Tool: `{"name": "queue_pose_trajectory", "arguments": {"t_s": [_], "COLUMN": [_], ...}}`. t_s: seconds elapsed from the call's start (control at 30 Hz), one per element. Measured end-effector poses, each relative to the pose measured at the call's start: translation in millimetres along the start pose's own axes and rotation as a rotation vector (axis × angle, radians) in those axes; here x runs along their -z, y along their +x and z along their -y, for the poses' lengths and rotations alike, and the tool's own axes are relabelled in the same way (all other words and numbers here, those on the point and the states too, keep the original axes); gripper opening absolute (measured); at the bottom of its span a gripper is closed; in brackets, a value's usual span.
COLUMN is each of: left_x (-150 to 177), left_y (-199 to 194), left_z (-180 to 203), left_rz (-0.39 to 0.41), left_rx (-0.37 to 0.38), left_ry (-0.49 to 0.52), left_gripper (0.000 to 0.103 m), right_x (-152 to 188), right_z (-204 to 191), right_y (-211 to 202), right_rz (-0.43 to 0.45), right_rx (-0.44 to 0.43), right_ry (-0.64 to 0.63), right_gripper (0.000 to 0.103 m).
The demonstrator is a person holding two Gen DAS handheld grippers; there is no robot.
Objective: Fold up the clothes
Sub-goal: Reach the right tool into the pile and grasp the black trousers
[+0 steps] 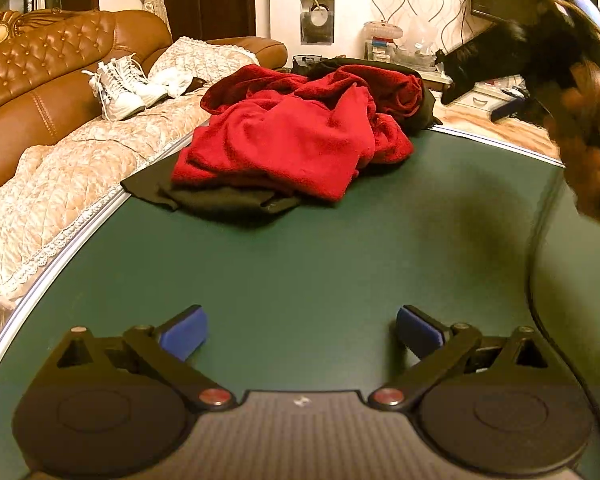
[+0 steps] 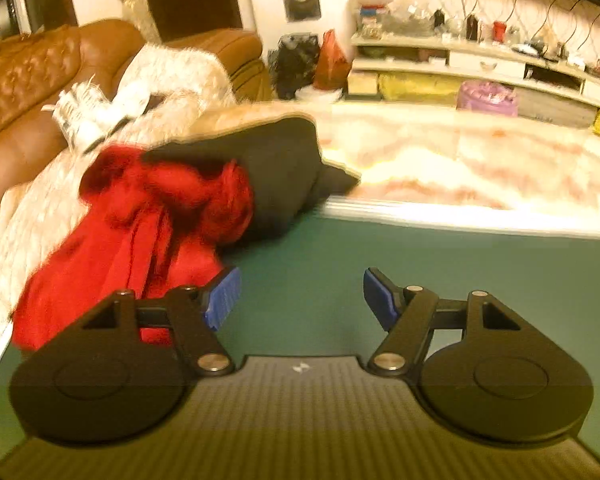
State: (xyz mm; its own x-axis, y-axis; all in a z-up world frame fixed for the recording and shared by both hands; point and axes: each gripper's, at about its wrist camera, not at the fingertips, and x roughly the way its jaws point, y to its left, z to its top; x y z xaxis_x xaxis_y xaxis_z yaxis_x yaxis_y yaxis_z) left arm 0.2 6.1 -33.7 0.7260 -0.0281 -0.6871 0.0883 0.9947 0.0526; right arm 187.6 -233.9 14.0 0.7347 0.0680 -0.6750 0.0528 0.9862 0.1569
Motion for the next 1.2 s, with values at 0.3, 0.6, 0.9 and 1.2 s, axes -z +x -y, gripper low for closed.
{"name": "queue_pose_trajectory", "arguments": {"t_s": [0.3,0.6,0.9,1.2], "left_x": [1,3,5,3], "left_y": [0,-4,-5,-5], "left_z": [-4,-20,-22,-19], "left_rz": [0.0,0.034,0.043,0.037], "left_rx": [0.02,0.059,0.06,0.046], "left_ry": [-0.009,-0.104,-0.128,-0.134], "left_gripper": [0.103,0.103,0.103,0.103], "right_x": [-42,-61,-70,-53], "right_z": [-28,-43,-12,30], "right_y": [37,63,38,-48], "right_rz": [0.042,0.029,0.025,0.101], "right_rx": [0.013,0.033,-0.052,-0.144], "right_ry": [-0.117,-0.141,0.04,0.079], "right_gripper": [0.054,0.032,0.004,0.003]}}
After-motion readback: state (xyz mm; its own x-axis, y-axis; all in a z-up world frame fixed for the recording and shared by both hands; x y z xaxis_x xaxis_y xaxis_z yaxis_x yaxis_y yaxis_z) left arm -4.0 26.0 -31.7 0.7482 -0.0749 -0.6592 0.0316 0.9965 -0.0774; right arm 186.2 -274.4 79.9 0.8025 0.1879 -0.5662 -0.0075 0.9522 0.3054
